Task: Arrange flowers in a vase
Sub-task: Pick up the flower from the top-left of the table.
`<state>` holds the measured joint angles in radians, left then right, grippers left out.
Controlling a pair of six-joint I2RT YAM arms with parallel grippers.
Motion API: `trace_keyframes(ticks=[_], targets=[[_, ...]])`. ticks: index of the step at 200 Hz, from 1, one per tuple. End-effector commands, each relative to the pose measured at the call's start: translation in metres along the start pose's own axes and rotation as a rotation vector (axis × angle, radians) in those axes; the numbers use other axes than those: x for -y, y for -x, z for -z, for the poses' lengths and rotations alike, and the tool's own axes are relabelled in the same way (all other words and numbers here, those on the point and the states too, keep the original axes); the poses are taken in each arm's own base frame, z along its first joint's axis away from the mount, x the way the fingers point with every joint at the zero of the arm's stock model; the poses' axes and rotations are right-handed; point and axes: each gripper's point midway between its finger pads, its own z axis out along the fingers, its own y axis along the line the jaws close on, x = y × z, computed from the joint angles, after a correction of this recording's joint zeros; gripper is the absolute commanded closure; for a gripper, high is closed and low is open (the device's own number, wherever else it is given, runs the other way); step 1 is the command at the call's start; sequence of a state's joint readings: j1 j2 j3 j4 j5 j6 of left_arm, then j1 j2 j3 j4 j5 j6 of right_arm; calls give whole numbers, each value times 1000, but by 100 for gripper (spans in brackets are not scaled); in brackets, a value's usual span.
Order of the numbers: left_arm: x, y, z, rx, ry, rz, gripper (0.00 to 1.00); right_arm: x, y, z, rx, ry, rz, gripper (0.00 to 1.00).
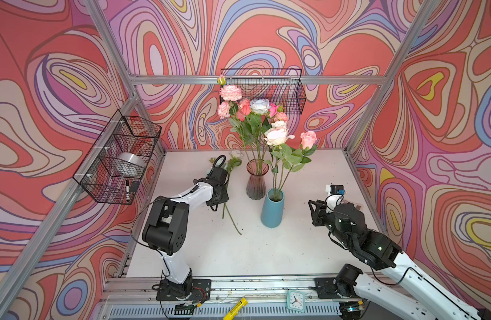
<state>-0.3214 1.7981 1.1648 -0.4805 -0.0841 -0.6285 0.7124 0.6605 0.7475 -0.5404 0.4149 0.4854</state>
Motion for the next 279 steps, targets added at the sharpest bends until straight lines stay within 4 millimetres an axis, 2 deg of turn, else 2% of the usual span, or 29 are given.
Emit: trace_keyframes(ticks=[1,37,52,65,88,116,131,149,187,279], targets=[[9,11,3,25,-29,-3,57,5,2,-7,26,-43,-46,65],[5,13,-17,-2,17,-1,62,1,-10,-16,-4,-24,-52,65],[10,13,-24,-6,-9,1,63,-1,-11,-17,-11,-16,-56,65],[10,16,-27,5,-5,4,69,-1,-11,-16,-12,-12,-62,65],[8,22,-24,25,10,18,83,-1,-14,-17,-23,-12,-65,65],[9,26,-16,49,-8,15,92,-2,-18,-17,-35,-4,-67,65],[9,27,-11,45,-19,21,100,-3,-17,-17,-36,0,-67,65],[10,29,-1,60,-40,21,100,-5,-16,-17,-37,10,-61,65],[11,37,43,139,-107,51,100,-13,-4,-13,-29,38,-52,65],[14,48,184,521,-457,70,100,-29,13,-7,-13,104,-29,64]])
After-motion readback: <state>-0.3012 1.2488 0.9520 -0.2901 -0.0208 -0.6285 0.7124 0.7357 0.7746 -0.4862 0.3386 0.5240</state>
